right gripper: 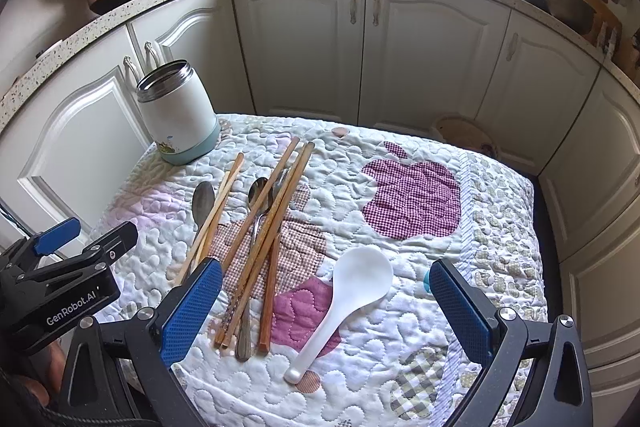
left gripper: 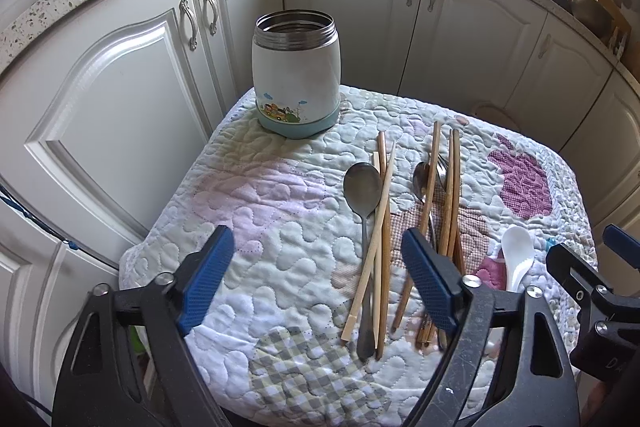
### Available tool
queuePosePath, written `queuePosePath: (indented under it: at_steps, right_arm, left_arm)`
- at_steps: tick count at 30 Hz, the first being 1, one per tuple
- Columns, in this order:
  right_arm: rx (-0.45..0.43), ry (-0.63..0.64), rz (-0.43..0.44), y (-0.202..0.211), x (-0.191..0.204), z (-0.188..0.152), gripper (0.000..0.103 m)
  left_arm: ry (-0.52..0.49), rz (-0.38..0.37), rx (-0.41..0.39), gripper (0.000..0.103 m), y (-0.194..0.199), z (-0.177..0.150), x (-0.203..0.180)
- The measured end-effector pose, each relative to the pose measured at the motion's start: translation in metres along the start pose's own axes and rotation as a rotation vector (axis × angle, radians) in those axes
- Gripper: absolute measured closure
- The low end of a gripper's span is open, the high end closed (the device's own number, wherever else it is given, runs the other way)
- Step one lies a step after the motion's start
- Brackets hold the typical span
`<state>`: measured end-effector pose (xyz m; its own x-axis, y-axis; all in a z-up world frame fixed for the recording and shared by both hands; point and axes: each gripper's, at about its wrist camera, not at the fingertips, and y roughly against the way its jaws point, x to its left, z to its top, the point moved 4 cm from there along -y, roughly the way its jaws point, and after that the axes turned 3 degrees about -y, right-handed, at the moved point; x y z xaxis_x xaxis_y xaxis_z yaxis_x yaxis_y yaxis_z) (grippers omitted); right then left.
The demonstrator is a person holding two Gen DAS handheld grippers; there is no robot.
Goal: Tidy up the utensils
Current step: 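Move both tools toward the utensils lying on the quilt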
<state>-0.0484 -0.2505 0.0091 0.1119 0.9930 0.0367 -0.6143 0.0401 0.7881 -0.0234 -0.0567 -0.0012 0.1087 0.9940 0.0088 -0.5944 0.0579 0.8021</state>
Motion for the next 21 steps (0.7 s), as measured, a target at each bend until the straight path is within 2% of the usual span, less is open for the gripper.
queuePosePath:
  at_steps: [11,21]
  right_arm:
    - [0.009,0.03,-0.025,0.002,0.0,0.003,0.0]
    - [-0.013,0.011,-0.015,0.016,-0.015,0.015,0.0]
  left_arm:
    - [0.002,-0.008,-0.003,0.02,0.002,0.002,0.001]
    - [0.01,-0.053,-0.027,0.02,0.018,0.012,0.006]
